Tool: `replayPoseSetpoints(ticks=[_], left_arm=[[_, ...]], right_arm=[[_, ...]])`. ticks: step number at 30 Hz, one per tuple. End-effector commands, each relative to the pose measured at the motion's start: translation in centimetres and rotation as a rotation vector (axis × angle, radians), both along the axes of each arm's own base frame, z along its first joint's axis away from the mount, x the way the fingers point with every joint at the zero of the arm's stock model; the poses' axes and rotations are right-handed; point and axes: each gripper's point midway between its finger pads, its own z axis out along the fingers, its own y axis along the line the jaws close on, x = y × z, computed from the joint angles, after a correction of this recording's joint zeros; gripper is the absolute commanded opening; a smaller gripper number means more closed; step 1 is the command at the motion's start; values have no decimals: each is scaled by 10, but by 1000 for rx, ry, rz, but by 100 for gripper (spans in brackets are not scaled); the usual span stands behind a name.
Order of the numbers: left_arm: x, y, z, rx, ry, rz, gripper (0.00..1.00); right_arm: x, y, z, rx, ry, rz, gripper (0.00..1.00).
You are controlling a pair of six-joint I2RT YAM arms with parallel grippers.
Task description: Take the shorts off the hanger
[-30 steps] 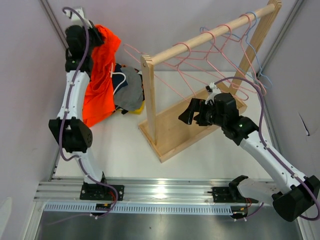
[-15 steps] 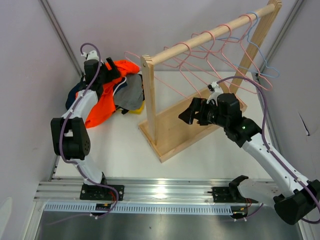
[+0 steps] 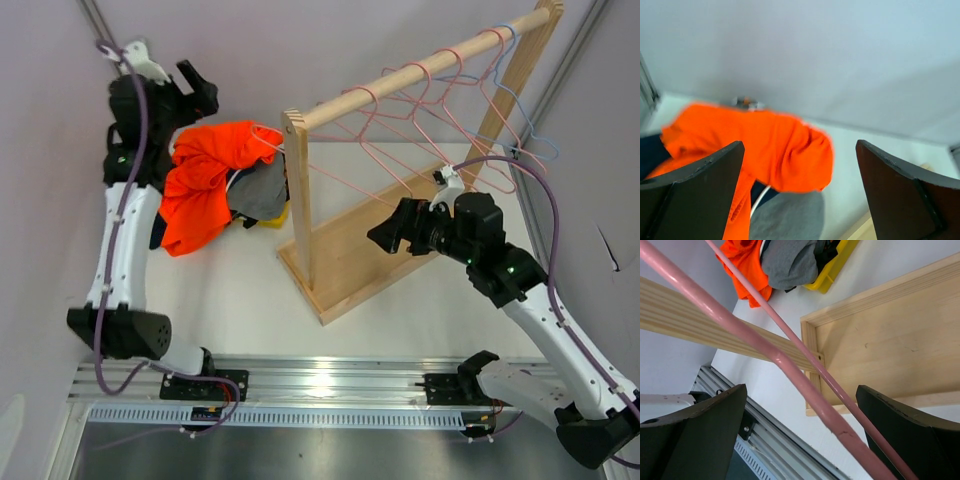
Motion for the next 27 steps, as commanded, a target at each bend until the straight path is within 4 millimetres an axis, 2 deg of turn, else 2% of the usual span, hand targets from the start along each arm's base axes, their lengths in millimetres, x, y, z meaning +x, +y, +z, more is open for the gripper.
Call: replayPoseSetpoints(ticks=[1, 2, 5, 6, 7, 8, 9, 10, 11, 12, 13, 14, 15, 17, 18, 20, 22, 27], left_arm=[[-65, 5, 76, 39, -95, 10, 99], [-73, 4, 78, 30, -88, 7, 99], [-117, -7, 74, 11, -88, -52, 99], [-117, -9, 28, 6, -1, -66, 99], [-150, -11, 43, -4, -71, -76, 99], [-163, -14, 39, -3, -89, -94, 99], [-166, -19, -11, -7, -2, -120, 99], [-197, -19, 1, -2, -76, -131, 99], [-209, -20, -4, 17, -98, -145, 99], [-211, -23, -43, 16, -47, -160, 99], [-222, -23, -46, 24, -70, -168, 99], [-245, -24, -37, 55, -142, -179, 99], [-248, -23, -63, 61, -103, -180, 99], [-263, -18, -68, 79, -131, -156, 99], [-274, -17, -79, 84, -147, -154, 99], [-278, -12, -92, 86, -115, -123, 99], [-276, -10, -114, 92, -89, -112, 99], [-277, -1, -128, 69, -77, -52, 99]], right_arm=[[-5, -9, 38, 13, -97, -14, 99], [-8, -13, 45, 9, -115, -18, 99], [-11, -23, 51, -13, -144, -44, 99], [-15, -27, 52, -15, -156, -54, 99], [-16, -30, 51, -18, -164, -63, 100], [-17, -34, 50, -18, -174, -81, 99], [-23, -39, 45, -16, -185, -85, 99], [-25, -41, 45, -5, -201, -89, 99], [-28, -43, 44, 0, -215, -89, 99], [-31, -45, 42, 9, -227, -94, 99], [-38, -51, 34, 13, -242, -103, 99], [-38, -54, 33, 19, -264, -119, 99], [-40, -57, 30, 22, -274, -127, 99], [-45, -67, 19, 21, -293, -156, 99], [-42, -75, 13, 8, -289, -203, 99], [-43, -91, 6, -5, -272, -284, 99], [-41, -106, 3, -9, -273, -366, 99], [-46, -130, 3, -17, -298, -470, 99]])
